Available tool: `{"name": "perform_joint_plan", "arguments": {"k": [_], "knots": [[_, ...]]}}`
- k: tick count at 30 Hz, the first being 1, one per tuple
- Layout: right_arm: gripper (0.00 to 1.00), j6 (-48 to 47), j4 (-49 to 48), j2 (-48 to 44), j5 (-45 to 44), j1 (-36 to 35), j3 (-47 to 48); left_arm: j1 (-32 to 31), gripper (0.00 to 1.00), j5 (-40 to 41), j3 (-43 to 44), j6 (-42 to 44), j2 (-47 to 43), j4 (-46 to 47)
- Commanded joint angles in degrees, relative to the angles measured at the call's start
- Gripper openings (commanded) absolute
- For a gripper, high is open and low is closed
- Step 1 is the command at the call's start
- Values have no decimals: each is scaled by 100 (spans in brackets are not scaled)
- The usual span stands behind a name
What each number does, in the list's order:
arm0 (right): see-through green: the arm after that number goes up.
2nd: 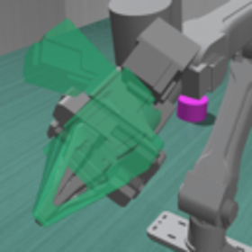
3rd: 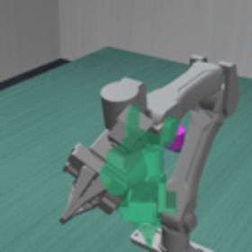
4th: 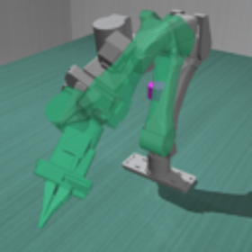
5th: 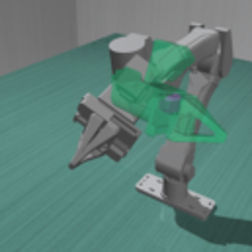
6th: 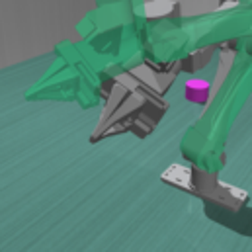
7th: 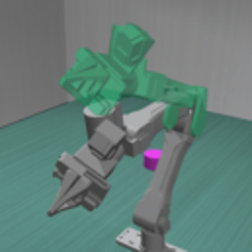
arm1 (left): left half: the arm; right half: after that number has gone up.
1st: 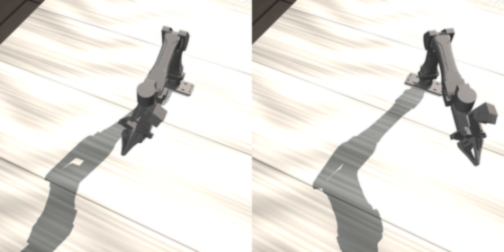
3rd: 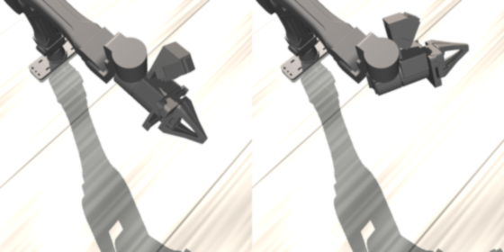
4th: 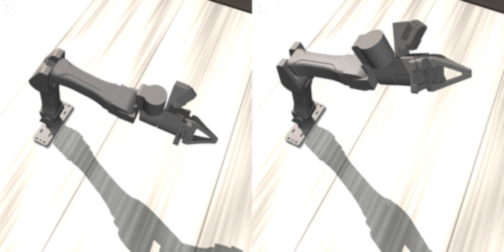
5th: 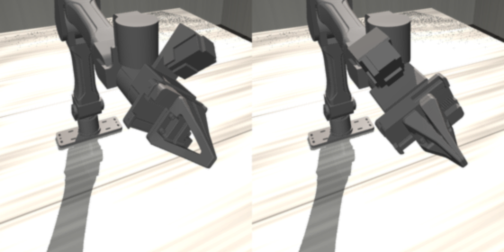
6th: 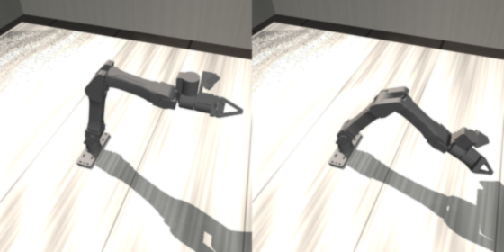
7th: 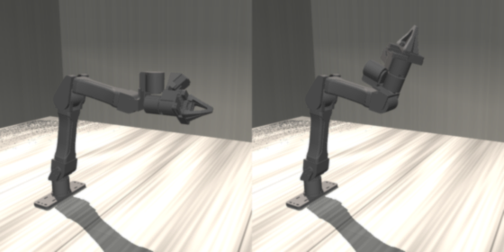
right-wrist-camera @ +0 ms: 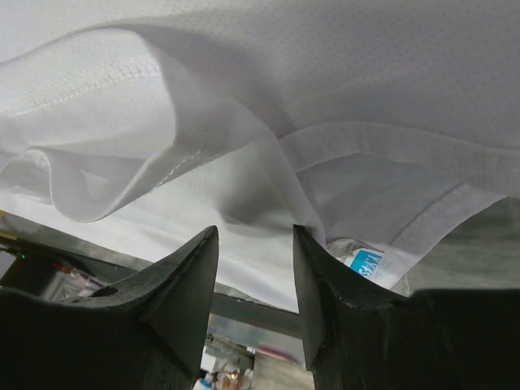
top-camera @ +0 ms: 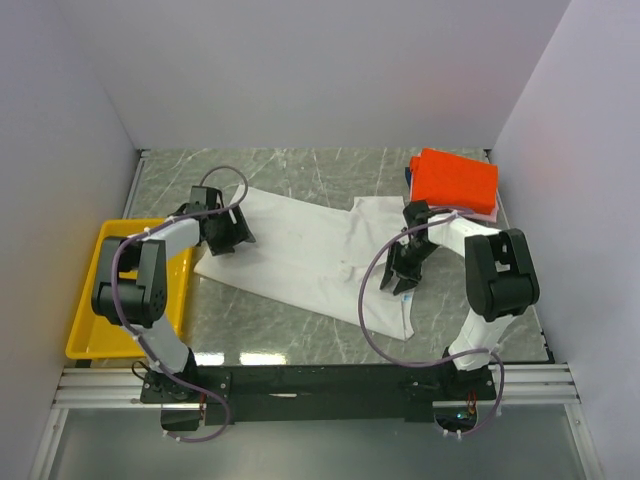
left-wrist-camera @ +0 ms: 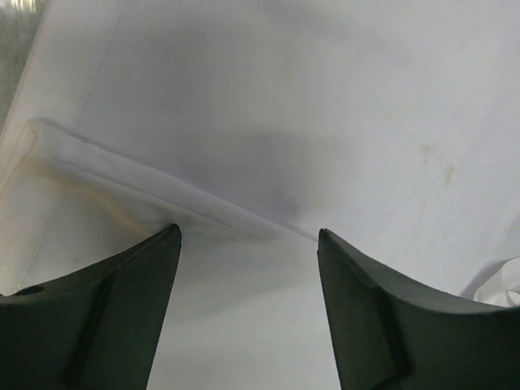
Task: Fold and stack the t-shirts
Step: Fold the tshirt
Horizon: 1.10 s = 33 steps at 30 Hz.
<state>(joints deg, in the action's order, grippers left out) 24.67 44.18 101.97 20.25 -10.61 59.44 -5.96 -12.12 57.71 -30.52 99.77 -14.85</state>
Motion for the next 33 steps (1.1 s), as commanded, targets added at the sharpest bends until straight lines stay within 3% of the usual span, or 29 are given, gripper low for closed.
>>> {"name": "perform_joint_plan", "arguments": {"k": [1, 11, 23, 33], "knots": [[50, -41, 205, 16, -434, -108, -565, -20, 76, 254, -594, -111, -62, -659], [50, 82, 328, -327, -469, -257, -1039, -20, 76, 447, -1314, -340, -756, -931], [50, 21, 424, -213, -707, -257, -934, -28, 76, 527, -2105, -911, -1512, -1195], [51, -85, 784, -300, -777, -249, -478, -125, 78, 579, -2027, -1140, -1943, -1634]]}}
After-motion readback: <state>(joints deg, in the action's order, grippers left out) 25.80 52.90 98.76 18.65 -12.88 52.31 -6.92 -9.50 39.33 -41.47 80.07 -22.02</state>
